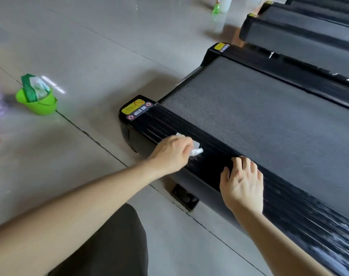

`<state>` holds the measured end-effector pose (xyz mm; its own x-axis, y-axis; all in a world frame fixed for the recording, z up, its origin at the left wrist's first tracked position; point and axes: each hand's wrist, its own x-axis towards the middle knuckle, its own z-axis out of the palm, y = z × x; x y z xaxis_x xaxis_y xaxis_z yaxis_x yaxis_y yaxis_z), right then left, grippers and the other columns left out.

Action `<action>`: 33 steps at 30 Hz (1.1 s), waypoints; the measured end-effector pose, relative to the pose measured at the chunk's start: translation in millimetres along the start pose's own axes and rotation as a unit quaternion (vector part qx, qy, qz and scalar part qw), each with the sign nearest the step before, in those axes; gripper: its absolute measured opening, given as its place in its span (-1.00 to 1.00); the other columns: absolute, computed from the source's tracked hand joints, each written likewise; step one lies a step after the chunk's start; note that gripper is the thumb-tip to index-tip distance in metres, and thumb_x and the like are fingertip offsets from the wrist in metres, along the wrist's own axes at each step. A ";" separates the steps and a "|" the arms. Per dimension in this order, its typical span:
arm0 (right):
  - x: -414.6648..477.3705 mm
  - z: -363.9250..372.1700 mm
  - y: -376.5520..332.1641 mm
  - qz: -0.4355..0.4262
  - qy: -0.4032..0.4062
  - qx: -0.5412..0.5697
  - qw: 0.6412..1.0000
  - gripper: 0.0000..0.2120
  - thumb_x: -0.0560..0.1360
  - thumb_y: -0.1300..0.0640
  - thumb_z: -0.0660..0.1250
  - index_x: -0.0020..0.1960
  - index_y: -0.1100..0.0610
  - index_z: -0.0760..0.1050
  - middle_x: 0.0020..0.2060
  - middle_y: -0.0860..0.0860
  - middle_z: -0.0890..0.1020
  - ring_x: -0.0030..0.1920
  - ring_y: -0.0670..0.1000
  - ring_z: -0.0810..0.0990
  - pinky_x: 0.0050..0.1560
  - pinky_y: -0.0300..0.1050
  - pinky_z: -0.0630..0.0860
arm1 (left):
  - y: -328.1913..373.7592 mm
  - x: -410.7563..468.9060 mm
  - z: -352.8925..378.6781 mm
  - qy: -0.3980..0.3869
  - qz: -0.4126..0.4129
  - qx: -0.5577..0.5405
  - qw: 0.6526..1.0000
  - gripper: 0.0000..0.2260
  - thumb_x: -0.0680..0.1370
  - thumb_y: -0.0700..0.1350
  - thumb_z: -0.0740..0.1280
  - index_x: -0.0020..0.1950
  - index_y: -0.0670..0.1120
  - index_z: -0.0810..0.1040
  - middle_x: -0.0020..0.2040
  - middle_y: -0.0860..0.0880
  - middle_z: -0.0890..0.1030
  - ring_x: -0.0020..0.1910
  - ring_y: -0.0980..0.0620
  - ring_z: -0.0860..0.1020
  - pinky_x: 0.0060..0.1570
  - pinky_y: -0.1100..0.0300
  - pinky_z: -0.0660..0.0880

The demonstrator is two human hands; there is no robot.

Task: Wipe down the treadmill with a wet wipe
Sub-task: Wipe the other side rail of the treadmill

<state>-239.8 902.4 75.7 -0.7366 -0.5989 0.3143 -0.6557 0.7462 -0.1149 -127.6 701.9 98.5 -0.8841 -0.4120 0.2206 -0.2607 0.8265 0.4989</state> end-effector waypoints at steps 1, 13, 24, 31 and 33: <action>0.3 0.0 0.6 -0.001 -0.001 -0.003 1.000 -0.76 0.57 0.02 0.27 0.14 0.16 0.47 0.09 0.11 0.55 0.16 0.20 0.49 0.18 0.17 0.45 | -15.4 6.7 -5.6 0.021 -0.027 0.021 0.999 -0.94 0.62 -0.14 0.27 -0.06 -0.07 0.46 -0.20 0.05 0.57 -0.13 -0.17 0.57 -0.24 0.10 0.31; 0.9 -0.1 -3.3 -0.003 -0.009 -0.007 1.000 -0.78 0.58 0.04 0.26 0.14 0.15 0.47 0.10 0.10 0.54 0.15 0.20 0.49 0.17 0.15 0.46 | -63.1 92.6 -24.8 0.020 -0.223 0.093 0.970 -0.86 0.62 -0.16 0.29 0.10 -0.14 0.61 0.15 -0.20 0.66 0.17 -0.25 0.59 0.10 0.01 0.49; 2.5 1.1 0.2 0.002 -0.001 0.001 1.000 -0.75 0.56 0.04 0.31 0.15 0.17 0.47 0.08 0.13 0.54 0.14 0.21 0.49 0.16 0.16 0.44 | -2.5 2.9 15.6 0.044 -0.083 0.178 0.980 -0.93 0.60 -0.20 0.29 0.08 -0.13 0.50 -0.06 -0.11 0.64 -0.11 -0.12 0.65 -0.22 0.10 0.44; 2.8 -0.4 -1.0 0.009 -0.016 0.003 1.000 -0.75 0.58 0.02 0.27 0.14 0.17 0.47 0.12 0.14 0.55 0.19 0.22 0.47 0.20 0.18 0.42 | -93.8 10.1 -17.7 0.304 -0.368 -0.097 0.874 -0.93 0.57 -0.16 0.38 -0.01 -0.15 0.58 0.01 -0.17 0.64 -0.02 -0.22 0.62 -0.07 0.07 0.50; 3.0 0.1 -1.3 0.007 -0.013 0.007 1.000 -0.75 0.57 0.03 0.28 0.14 0.18 0.47 0.12 0.15 0.55 0.19 0.24 0.48 0.20 0.20 0.43 | -81.1 1.0 -2.4 0.384 -0.441 -0.264 0.767 -0.87 0.50 -0.04 0.46 -0.10 0.00 0.53 -0.09 -0.02 0.66 -0.10 -0.16 0.67 -0.04 0.01 0.63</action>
<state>-241.1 899.6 76.7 -0.7502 -0.5956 0.2873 -0.6469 0.7511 -0.1320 -106.4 633.5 60.3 0.0882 -0.9936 -0.0701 -0.2523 -0.0903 0.9634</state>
